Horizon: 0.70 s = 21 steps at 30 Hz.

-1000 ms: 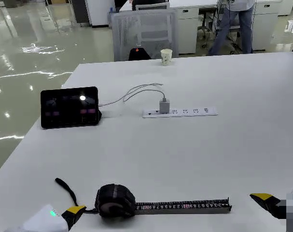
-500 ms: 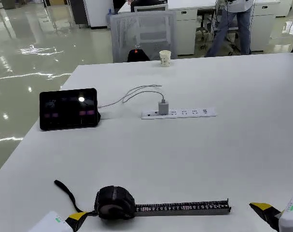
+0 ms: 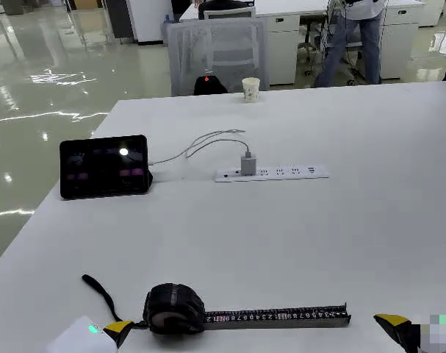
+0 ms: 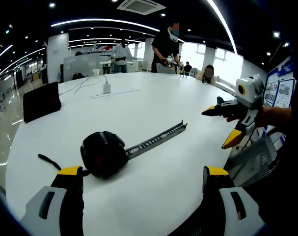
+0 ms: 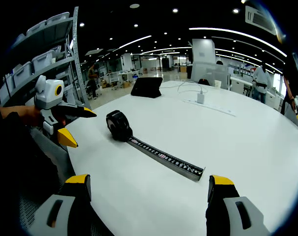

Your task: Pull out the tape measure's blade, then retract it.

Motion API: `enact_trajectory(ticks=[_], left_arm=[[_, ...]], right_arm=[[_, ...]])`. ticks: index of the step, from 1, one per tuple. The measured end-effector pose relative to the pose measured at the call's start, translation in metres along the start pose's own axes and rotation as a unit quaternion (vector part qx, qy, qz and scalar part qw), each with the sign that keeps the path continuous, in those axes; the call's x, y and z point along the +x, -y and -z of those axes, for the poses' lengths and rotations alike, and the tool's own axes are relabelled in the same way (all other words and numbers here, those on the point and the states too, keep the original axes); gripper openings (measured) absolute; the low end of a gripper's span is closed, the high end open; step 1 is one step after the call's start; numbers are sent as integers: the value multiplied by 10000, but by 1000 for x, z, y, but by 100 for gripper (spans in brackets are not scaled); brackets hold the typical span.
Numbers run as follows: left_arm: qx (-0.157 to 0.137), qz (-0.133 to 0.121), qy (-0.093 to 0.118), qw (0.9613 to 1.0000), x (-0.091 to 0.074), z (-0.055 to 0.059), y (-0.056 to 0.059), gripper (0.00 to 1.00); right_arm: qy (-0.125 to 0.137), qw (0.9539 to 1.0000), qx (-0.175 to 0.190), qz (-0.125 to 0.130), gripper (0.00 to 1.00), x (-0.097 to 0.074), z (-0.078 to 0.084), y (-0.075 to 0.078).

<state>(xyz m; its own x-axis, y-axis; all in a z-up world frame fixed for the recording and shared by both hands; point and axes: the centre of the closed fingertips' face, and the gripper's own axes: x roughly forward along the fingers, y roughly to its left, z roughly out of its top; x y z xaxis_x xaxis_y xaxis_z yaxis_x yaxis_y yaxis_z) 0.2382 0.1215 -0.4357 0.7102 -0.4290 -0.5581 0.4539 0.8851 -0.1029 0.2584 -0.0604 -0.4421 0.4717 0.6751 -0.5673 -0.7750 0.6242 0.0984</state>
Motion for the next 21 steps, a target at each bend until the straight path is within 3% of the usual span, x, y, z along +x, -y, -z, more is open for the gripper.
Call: enact_trajectory(ticks=[21], left_arm=[[-14,-18,-15,10000,-3,2,4,99]], right_arm=[[-44,10000,22,-4,99,-3,0,-6]])
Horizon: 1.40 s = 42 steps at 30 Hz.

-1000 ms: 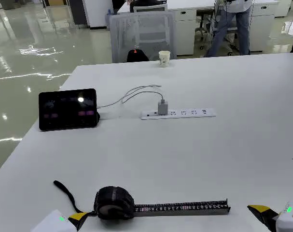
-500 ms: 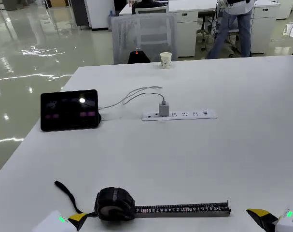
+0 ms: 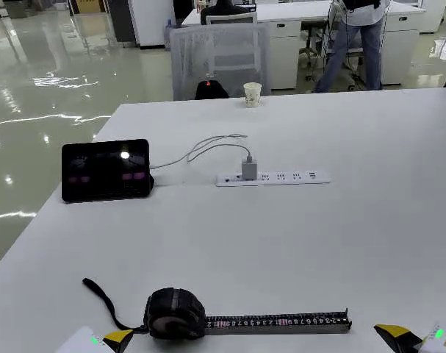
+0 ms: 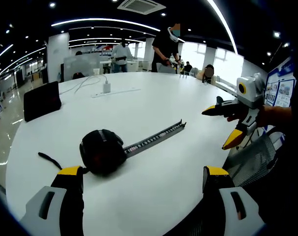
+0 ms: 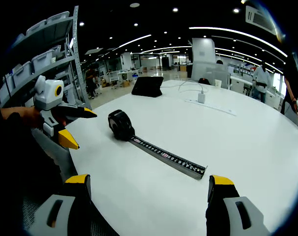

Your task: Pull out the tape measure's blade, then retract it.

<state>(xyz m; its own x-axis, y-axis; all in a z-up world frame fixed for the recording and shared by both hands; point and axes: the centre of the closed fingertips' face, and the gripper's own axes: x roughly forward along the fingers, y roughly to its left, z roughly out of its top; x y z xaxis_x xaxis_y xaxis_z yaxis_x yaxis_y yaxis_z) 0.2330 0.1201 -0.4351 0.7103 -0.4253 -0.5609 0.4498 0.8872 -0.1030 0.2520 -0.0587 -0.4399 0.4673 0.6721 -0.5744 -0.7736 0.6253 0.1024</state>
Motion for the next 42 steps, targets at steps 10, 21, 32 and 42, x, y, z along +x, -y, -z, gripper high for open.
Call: enact_trajectory(ticks=[10,21,32,42], left_arm=[[6,-10,-29,10000,0,1,1,99],[-96,-123,-49,9999,0,0,-2,99],[-238,-436,2,9988,0,-3,-7,99],[-393,-664,45,9970,4,-6,-8,99]], right_arm=[[-39,10000,4,-2,99,-1,3,-1],[-42,10000,-35,-13,99,-3,2,1],[-67,9996,-195,-166,99,-4,1,4],[-130,9973,-447,-569,99,-6,-2,10]])
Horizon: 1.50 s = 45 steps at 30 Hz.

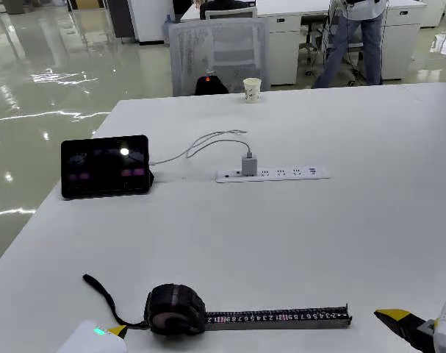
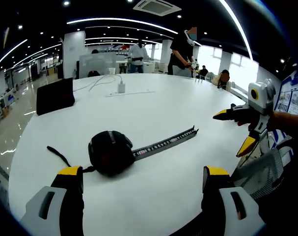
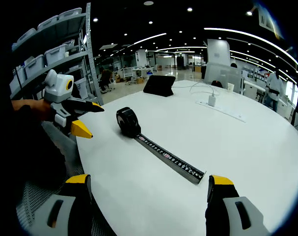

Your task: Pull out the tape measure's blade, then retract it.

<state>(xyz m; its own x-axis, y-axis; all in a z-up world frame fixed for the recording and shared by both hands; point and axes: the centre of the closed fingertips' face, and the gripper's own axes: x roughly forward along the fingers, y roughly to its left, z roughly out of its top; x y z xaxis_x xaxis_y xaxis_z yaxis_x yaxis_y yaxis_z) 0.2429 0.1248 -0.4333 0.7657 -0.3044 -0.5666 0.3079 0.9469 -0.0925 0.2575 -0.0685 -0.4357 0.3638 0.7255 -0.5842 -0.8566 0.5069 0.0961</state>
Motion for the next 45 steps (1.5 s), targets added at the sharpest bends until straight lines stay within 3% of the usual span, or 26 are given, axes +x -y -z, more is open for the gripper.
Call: enact_trajectory(ticks=[11,22,45], left_arm=[[-180,-221,68,9996,7,-6,-5,99],[-307,-533,142,9980,17,-13,-18,99],[-564,-900,105,9943,38,-5,-40,96]], right_arm=[[-258,9980,-429,-383,93,2,3,6],[-558,9932,-806,-625,88,6,8,21],[-1107,9741,-1662,-1058,72,20,14,56]])
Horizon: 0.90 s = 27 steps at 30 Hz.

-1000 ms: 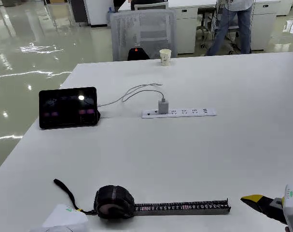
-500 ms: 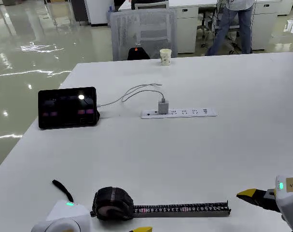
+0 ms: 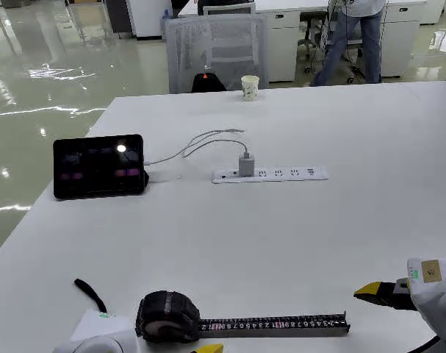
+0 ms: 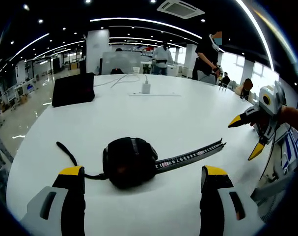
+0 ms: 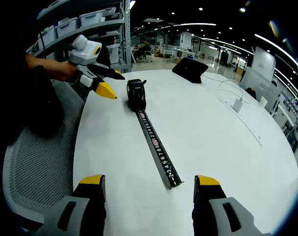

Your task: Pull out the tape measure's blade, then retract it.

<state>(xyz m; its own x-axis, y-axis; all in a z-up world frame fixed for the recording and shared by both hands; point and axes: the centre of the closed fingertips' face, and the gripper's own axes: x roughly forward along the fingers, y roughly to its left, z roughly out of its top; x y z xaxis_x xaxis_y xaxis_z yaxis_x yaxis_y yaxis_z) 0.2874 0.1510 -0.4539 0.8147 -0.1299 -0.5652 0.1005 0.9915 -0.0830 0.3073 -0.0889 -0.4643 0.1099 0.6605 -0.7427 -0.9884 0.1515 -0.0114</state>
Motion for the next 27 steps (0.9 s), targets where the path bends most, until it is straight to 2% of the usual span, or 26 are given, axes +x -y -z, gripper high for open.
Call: enact_trajectory(ticks=[5,12,19,27], left_arm=[[-35,-27,-79,10000,6,4,-3,94],[-60,-49,-133,9999,14,3,-3,90],[-132,-102,-176,9997,22,2,-7,86],[-220,-148,-299,9992,32,5,-10,82]], right_arm=[[-90,9997,-218,-53,67,3,3,9],[-221,9987,-425,-148,60,9,7,19],[-342,9976,-565,-217,52,16,12,28],[-480,9960,-683,-316,44,24,19,36]])
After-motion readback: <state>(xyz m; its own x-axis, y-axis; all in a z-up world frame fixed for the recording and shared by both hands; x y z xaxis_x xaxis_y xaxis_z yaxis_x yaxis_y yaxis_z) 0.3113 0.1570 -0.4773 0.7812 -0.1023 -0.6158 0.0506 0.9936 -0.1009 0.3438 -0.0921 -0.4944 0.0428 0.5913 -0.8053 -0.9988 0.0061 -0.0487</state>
